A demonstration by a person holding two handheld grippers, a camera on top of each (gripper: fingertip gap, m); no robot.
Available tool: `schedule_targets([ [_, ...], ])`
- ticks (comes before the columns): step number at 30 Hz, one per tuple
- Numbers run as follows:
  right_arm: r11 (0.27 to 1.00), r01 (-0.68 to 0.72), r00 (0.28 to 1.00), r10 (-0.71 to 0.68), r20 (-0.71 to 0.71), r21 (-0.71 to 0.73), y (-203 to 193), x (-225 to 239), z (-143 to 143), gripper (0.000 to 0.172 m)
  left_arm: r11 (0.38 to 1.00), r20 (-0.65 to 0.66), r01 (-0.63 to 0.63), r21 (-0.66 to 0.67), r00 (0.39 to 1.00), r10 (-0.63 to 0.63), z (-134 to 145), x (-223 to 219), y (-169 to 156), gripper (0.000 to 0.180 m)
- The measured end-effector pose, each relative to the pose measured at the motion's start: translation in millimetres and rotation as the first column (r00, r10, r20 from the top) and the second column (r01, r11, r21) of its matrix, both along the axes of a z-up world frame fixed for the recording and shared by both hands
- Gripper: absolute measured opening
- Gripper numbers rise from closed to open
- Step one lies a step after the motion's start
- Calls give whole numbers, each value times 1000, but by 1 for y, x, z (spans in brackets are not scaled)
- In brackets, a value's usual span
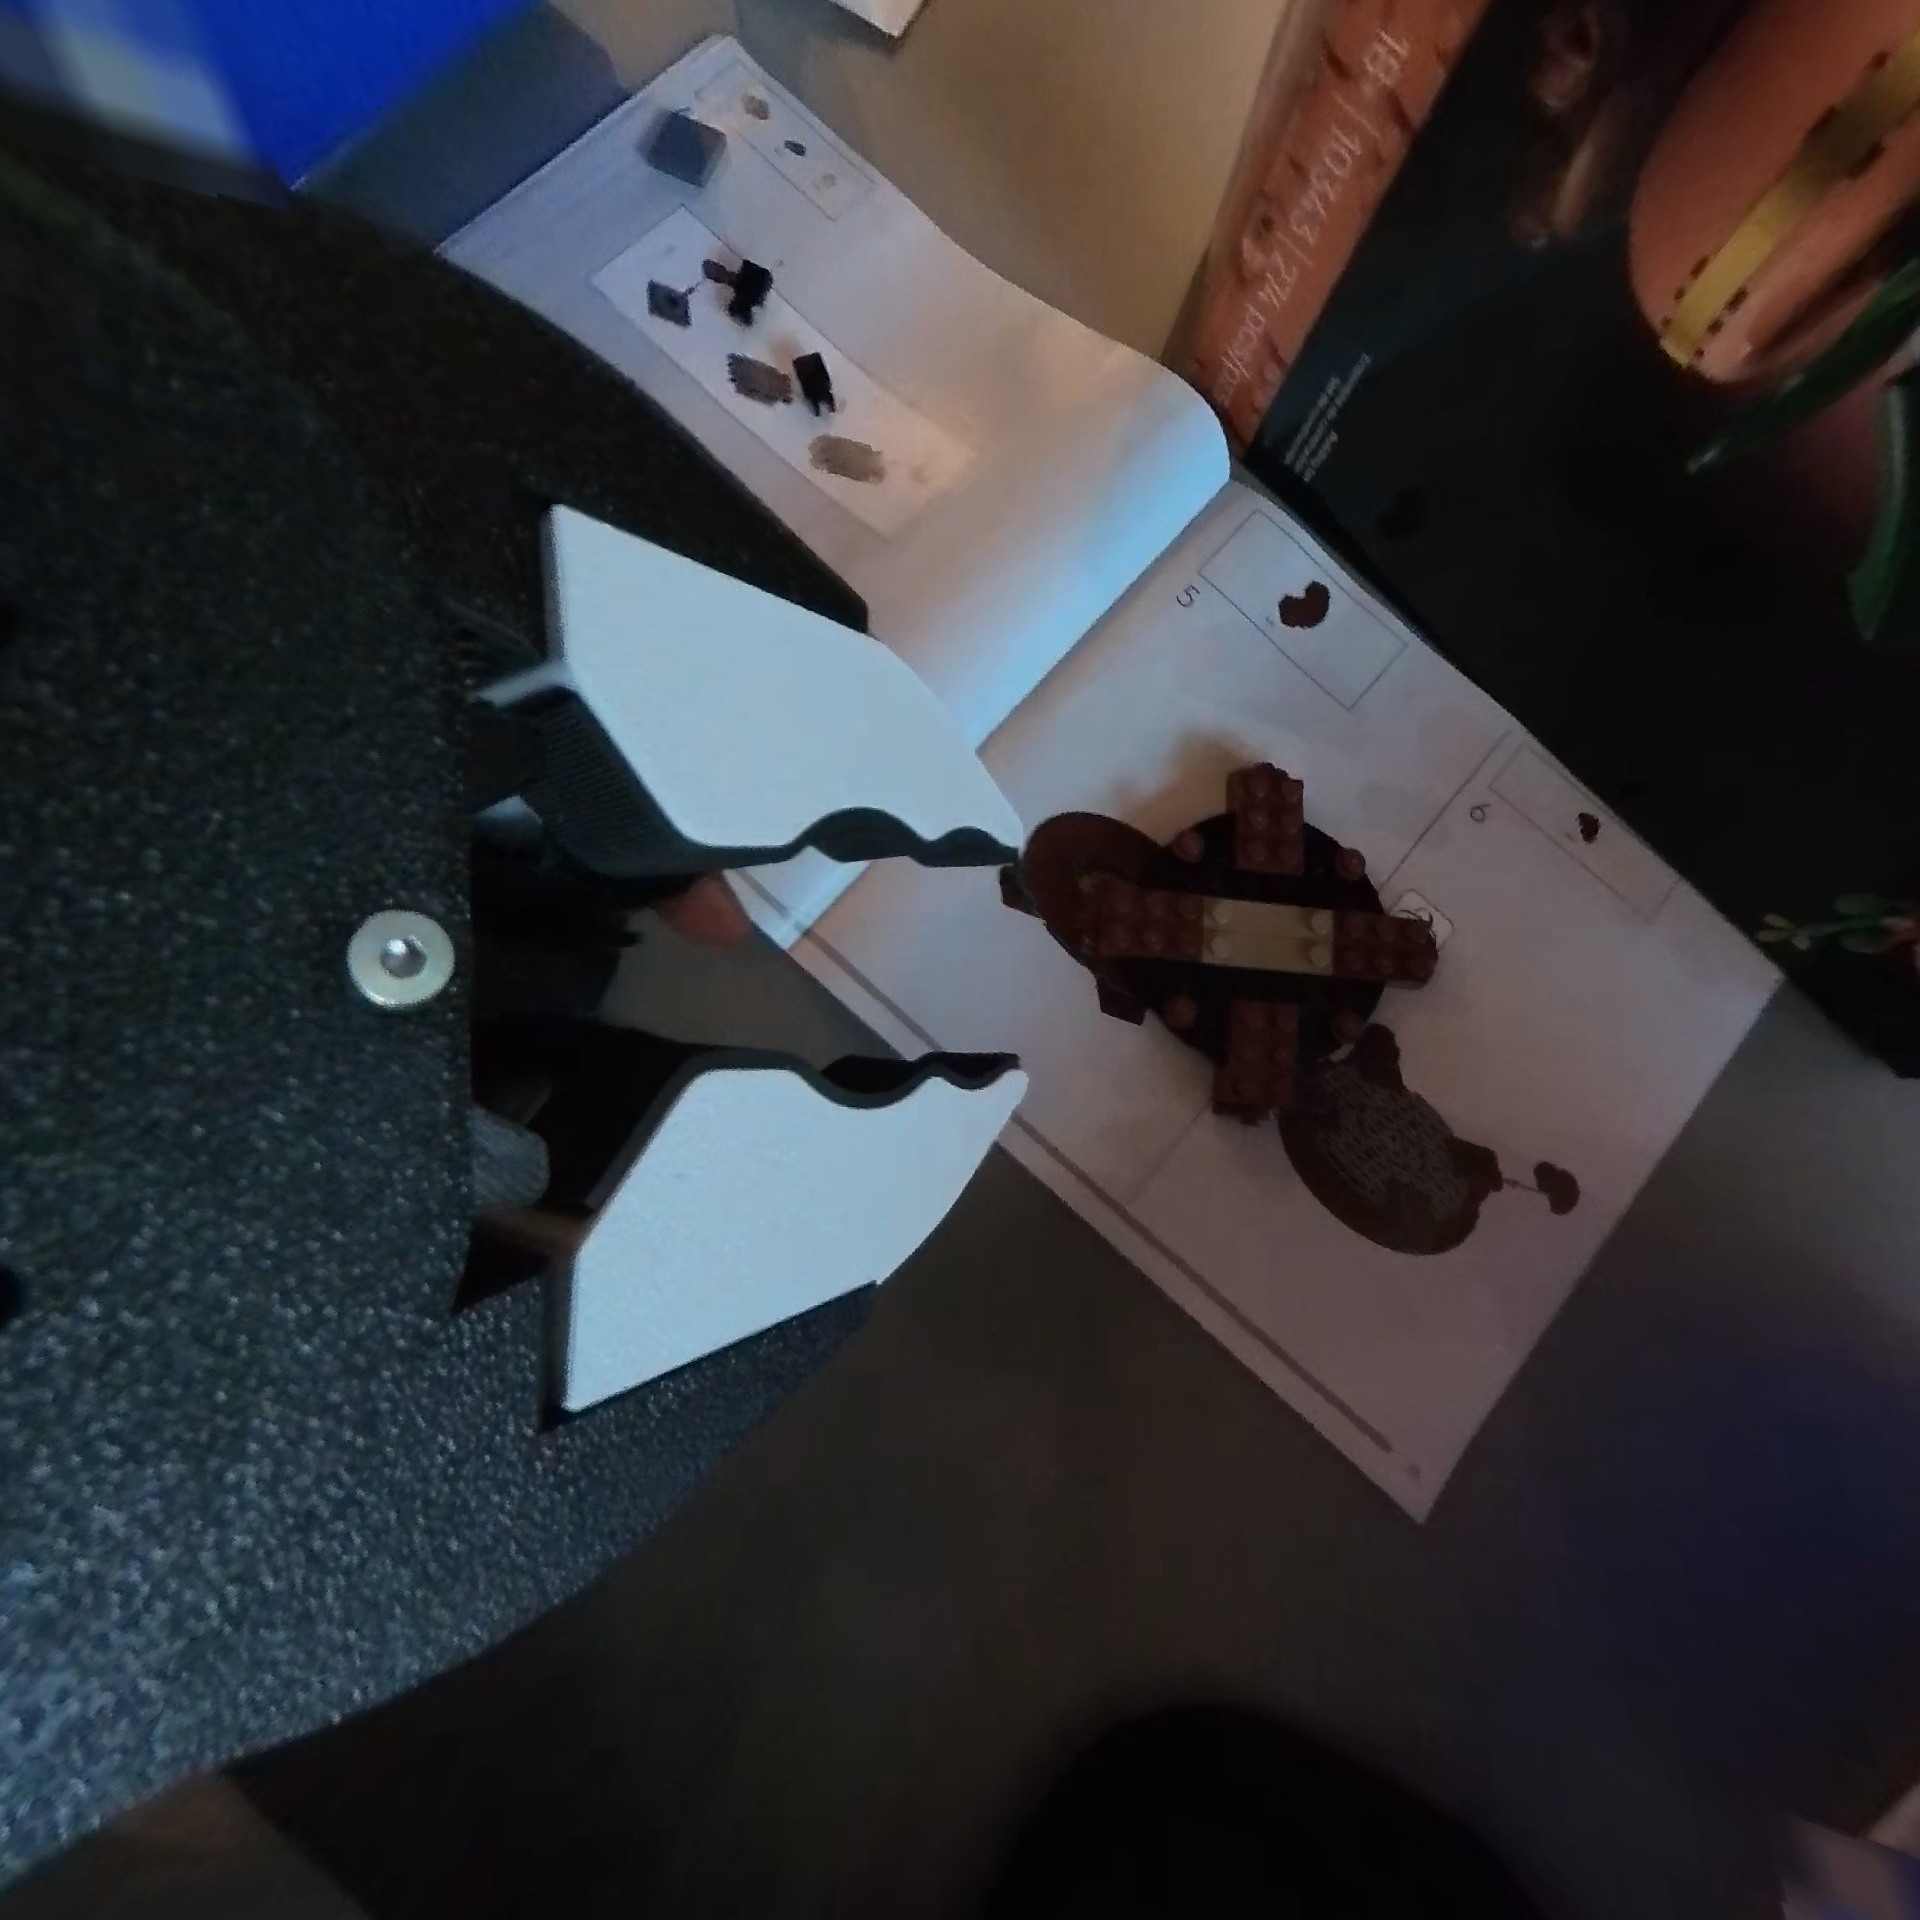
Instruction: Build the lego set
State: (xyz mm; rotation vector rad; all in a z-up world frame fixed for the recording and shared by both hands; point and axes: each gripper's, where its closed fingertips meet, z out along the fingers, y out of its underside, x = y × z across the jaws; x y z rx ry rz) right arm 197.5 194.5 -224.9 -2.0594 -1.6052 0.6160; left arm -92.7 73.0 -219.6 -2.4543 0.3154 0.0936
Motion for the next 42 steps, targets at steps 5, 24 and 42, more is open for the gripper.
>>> schedule_targets([
  [5, 993, 99, 950, -113, -291, -64, 1, -8, 70, 2, 999, 28, -9, 47, 1000, 8, 2, -5, -17, 34],
  [24, 833, -523, 833, 544, -99, 179, -151, -359, 19, 2, 993, 91, -22, 115, 996, 12, -12, -60, -110, 36],
  [42, 758, -623, 776, 631, 26, 196, -158, -455, -35, 21, 984, 171, 57, 168, 982, -86, -14, -40, -116, 36],
])
